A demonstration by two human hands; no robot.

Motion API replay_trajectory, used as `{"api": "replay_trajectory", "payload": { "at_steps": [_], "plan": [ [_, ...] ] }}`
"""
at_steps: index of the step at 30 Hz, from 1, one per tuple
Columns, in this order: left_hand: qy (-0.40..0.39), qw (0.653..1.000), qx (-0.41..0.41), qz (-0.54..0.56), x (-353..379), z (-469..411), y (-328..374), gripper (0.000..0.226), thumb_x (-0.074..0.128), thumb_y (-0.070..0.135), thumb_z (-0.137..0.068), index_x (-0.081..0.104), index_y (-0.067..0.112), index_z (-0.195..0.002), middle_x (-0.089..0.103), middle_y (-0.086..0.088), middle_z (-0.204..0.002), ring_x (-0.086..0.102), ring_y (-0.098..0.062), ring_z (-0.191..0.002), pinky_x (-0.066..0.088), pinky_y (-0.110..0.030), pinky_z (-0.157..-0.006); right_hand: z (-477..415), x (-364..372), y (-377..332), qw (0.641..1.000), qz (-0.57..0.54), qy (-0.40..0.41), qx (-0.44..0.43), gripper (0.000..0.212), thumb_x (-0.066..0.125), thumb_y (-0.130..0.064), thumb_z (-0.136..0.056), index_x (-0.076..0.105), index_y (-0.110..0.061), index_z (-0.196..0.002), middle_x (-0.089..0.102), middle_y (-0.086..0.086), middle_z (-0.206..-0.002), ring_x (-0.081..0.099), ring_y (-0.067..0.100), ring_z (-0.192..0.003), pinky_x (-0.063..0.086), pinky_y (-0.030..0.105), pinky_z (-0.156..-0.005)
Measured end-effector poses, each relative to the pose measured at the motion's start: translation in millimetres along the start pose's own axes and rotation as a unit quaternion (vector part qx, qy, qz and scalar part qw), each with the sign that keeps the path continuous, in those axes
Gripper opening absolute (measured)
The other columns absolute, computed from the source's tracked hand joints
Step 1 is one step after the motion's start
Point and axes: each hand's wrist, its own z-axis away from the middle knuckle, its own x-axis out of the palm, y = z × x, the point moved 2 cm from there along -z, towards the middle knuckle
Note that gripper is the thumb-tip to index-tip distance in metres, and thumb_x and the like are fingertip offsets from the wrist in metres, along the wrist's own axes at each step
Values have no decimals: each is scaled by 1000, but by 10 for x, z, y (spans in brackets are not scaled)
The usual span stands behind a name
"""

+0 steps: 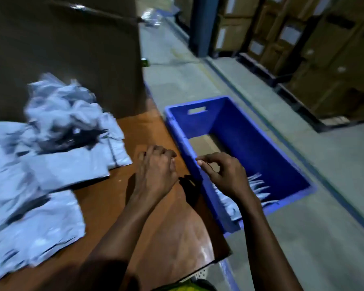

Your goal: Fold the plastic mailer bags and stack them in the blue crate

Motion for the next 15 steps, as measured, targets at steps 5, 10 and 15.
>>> {"api": "replay_trajectory", "payload": {
  "at_steps": [5,10,15],
  "plan": [
    [42,995,-95,-5,-514,808,-857,34,47,26,-85,78,20,-100,72,-4,-96,62,-31,-104,47,-44,-81,195,735,-938,997,-60,-3,-44,17,67,-41,-98,80,-32,-106,76,-15,-103,68,10,-97,55,30,-79],
    [129,981,-148,-10,-798,1477,-1589,24,53,21,-89,76,16,-95,70,-6,-98,62,-33,-103,49,-47,-83,326,1446,-1710,992,-102,-44,-67,15,68,-37,-101,79,-32,-111,74,-16,-109,65,5,-105,55,31,-81],
    [223,966,-120,-51,-934,1798,-2057,27,61,5,-82,77,15,-102,71,-8,-108,62,-36,-109,45,-48,-90,431,1984,-2326,985,-115,-57,-112,17,70,-30,-99,79,-28,-113,75,-11,-112,65,11,-108,53,31,-89]
  ]
}}
